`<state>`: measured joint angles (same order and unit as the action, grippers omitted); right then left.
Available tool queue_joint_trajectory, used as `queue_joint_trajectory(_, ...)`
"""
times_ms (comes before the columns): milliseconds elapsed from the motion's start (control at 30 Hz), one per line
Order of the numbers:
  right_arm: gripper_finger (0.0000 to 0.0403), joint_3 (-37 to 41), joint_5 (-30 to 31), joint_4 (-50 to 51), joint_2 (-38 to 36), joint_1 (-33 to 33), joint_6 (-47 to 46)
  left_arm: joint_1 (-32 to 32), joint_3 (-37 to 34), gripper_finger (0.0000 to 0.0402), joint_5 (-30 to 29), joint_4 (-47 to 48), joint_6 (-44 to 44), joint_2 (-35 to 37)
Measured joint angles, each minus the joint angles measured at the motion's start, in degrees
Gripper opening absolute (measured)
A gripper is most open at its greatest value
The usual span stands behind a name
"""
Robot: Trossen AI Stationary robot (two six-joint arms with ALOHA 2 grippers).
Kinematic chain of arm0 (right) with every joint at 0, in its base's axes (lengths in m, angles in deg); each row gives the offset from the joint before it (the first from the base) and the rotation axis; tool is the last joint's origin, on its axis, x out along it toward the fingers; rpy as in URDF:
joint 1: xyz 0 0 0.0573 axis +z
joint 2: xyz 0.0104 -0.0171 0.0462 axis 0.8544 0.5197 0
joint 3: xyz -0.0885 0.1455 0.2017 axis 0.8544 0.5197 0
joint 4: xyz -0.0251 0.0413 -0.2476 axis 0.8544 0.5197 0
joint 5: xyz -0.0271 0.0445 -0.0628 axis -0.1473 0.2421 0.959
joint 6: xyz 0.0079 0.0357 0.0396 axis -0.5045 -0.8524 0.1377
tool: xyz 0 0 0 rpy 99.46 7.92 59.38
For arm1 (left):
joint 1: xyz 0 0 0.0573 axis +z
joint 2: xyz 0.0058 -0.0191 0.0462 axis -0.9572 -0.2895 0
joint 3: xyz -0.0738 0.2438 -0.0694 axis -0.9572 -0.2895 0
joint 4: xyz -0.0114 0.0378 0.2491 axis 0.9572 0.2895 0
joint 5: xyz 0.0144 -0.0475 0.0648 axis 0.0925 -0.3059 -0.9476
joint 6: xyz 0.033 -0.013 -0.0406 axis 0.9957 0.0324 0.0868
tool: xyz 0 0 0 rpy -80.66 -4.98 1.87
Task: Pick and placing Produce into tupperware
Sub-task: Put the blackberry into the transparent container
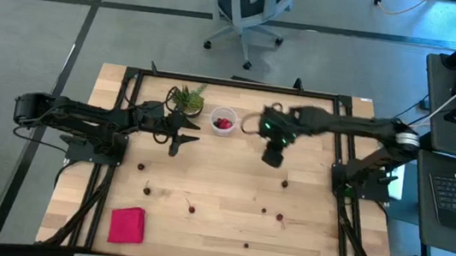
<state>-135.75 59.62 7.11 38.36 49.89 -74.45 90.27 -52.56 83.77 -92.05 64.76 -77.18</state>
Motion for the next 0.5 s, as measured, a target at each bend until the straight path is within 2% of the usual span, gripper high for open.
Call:
queue_joint_trajectory(133, 0.0087, 13.82, 0.18, -9.87, -7.83, 4.38, -6.46, 0.00, -0.01, 0.0173, 0.00, -1.45, 0.03, 0.00)
queue_joint_trajectory(267, 0.0093, 24.32, 0.15, -18.47, -12.15, 8.27, -11.04, 0.00, -0.01, 0.0173, 0.00, -4.27, 0.02, 0.00)
queue_joint_trajectory(367, 0.0118, 29.79, 0.17, -23.65, -13.19, 10.19, -14.77, 0.00, 0.00, 0.0173, 0.00, -5.36, 0.03, 0.00)
queue_joint_trajectory(500, 0.0175, 34.29, 0.16, -26.72, -13.29, 10.95, -16.85, 0.00, 0.00, 0.0173, 0.00, -5.61, 0.00, 0.00)
